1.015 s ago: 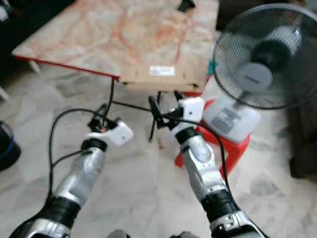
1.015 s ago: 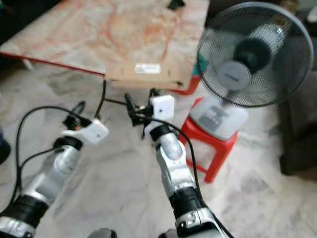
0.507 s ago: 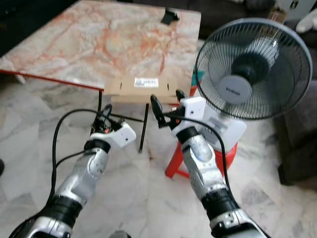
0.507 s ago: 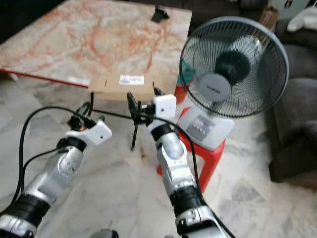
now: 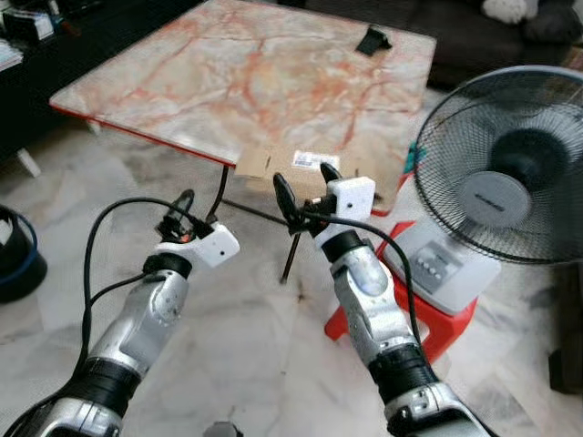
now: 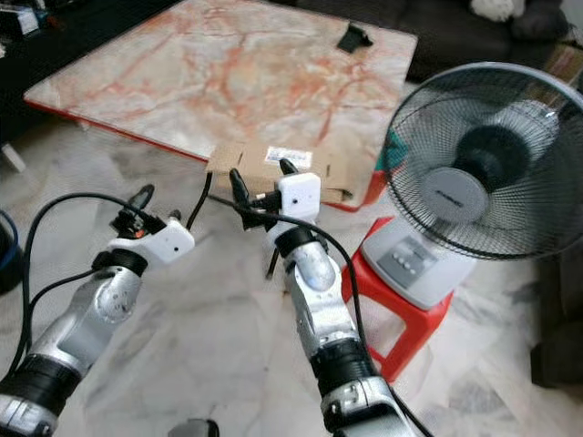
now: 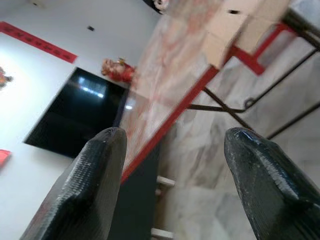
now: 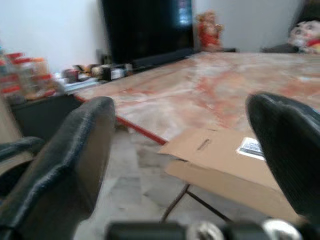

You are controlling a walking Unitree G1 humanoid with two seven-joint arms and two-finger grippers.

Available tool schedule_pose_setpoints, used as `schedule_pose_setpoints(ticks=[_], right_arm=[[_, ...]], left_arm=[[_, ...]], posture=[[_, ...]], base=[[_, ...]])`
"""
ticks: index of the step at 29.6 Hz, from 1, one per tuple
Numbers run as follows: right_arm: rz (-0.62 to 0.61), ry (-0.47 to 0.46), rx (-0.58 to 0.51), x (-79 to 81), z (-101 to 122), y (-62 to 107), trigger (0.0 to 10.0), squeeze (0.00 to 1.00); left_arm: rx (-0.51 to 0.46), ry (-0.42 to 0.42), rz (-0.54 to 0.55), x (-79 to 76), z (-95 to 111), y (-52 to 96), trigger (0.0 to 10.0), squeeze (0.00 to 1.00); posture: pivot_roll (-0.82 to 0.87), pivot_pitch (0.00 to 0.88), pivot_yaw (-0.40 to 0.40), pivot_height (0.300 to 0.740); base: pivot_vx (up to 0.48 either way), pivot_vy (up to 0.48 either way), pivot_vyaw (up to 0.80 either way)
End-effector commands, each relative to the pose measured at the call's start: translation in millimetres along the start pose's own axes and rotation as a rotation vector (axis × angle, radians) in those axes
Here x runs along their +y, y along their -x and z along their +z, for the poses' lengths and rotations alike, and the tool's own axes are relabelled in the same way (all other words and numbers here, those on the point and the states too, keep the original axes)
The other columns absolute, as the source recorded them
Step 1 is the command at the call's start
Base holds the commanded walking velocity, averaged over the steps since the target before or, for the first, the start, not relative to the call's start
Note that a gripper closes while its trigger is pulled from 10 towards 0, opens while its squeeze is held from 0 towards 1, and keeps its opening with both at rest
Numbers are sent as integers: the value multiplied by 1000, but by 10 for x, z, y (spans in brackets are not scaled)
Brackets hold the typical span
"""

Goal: Picking trash to rubbish bin

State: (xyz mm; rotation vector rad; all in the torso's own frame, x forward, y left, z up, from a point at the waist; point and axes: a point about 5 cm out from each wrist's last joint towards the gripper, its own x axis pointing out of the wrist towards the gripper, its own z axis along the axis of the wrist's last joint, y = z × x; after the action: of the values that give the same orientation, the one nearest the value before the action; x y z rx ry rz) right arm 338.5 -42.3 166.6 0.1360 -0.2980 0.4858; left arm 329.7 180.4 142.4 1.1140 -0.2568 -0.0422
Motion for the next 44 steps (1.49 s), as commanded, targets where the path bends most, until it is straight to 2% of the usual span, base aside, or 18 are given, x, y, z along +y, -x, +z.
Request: schedule_pose_setpoints(ticks=[1, 13, 20, 27, 44], right_arm=[[-9, -15, -12, 0, 26, -26, 10000, 0], [-5, -22, -7, 5, 20, -33, 10000, 0], [17, 5, -12, 40, 26, -35, 10000, 0], [3, -49, 6, 28, 3, -45, 10000, 0], [14, -45, -21, 51, 31, -55, 10000, 0]], left_arm=[[-22, 29, -2, -28, 69, -7, 10000, 0], [-5, 19, 6, 6, 19, 6, 10000, 0], [-4, 22, 10, 10, 19, 4, 10000, 0], [-4, 23, 9, 18, 14, -1, 10000, 0], [-16, 23, -9, 0, 30, -12, 10000, 0]], posture=[[88, 165, -63, 740], [91, 167, -69, 740], [89, 166, -71, 740], [91, 166, -69, 740], [91, 163, -63, 740]], base=[[251, 0, 0], [257, 0, 0], [283, 0, 228], [303, 0, -154], [268, 0, -90]])
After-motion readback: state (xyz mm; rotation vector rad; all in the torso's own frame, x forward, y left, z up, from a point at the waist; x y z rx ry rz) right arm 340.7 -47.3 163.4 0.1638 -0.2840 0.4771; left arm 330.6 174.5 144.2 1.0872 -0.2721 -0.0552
